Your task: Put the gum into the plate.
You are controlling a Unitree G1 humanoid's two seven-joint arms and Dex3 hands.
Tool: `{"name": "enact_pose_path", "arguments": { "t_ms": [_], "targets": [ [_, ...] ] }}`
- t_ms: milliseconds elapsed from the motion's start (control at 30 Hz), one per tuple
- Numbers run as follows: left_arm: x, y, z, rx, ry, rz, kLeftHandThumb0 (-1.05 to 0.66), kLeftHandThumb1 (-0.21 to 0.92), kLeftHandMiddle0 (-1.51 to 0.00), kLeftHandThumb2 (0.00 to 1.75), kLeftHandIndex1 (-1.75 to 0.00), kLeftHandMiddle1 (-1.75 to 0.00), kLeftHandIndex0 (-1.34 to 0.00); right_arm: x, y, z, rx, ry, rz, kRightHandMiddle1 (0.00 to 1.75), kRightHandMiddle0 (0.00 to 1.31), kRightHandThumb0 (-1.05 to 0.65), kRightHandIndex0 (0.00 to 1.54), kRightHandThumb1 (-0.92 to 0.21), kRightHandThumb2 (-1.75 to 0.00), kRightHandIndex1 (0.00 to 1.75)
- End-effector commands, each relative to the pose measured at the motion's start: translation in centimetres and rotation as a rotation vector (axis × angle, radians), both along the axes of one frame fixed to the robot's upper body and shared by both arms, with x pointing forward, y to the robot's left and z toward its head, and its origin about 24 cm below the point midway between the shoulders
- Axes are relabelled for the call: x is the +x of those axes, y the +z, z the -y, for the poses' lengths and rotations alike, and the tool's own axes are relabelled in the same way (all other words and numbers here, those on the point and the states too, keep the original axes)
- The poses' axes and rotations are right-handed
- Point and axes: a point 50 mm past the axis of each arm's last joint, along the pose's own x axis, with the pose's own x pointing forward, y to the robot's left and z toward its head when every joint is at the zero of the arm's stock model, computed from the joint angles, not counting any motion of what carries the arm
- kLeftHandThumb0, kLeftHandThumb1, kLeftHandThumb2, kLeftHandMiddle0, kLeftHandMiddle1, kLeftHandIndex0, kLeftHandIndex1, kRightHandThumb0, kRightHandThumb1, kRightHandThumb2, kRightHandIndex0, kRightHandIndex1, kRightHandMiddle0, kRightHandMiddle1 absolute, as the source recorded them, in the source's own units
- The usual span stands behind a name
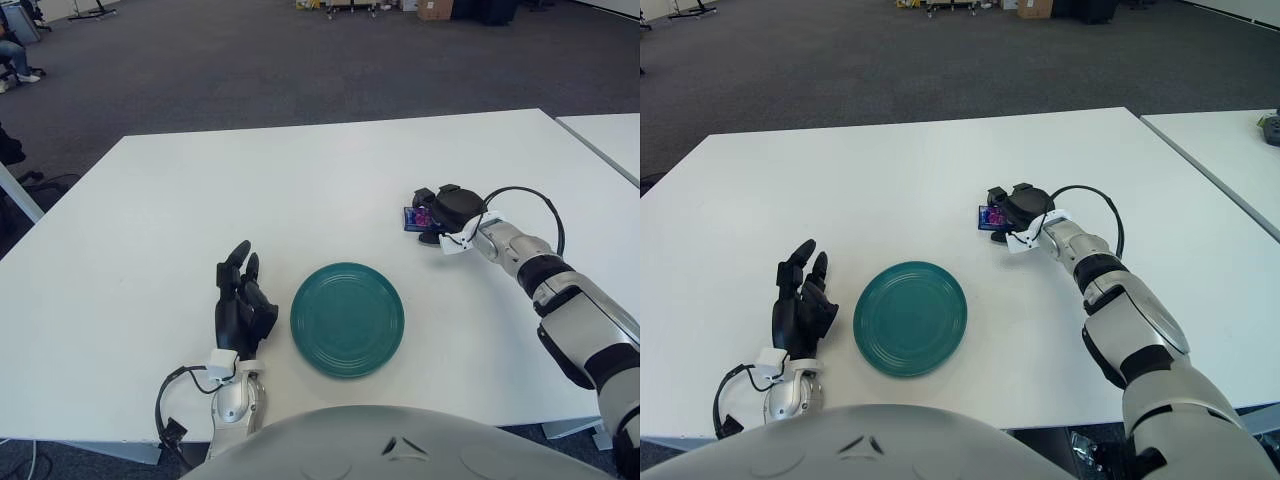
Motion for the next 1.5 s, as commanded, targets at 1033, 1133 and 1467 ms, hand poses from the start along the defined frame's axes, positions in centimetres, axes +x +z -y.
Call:
{"name": "enact_pose_path", "arguments": {
  "t_ms": [1033,1133,1467],
  "targets": [
    [1.8,1.1,1.7,-0.093,-0.010,-0.004,-0.90,0.92,-0.45,1.00,-0.89,-0.02,-0.06,0.9,1.3,0.5,-0.029,0.029,0.066,1.75,0.37,-0.40,0.71,-0.64,-0.90,1.75],
    [1.8,1.2,1.7,-0.093,-0.009,-0.004,-0.90,0.92,-0.45,1.01,-0.89,-0.02,-0.06,0.9,1.4,0.5,-0.010,0.021,0.074,1.75,0.38,-0.40,0.71,-0.64,-0.90,1.75],
    [1.7,1.3,1.6,-0.082,-0.003,-0.004,-0.89,0.92,-0.46,1.01,-0.89,-0.02,-0.06,1.0,1.5,0.5,0.035,0.003,0.074,1.75,0.39,-0.40,0.72,-0.62,-0.93,1.75]
  ]
}}
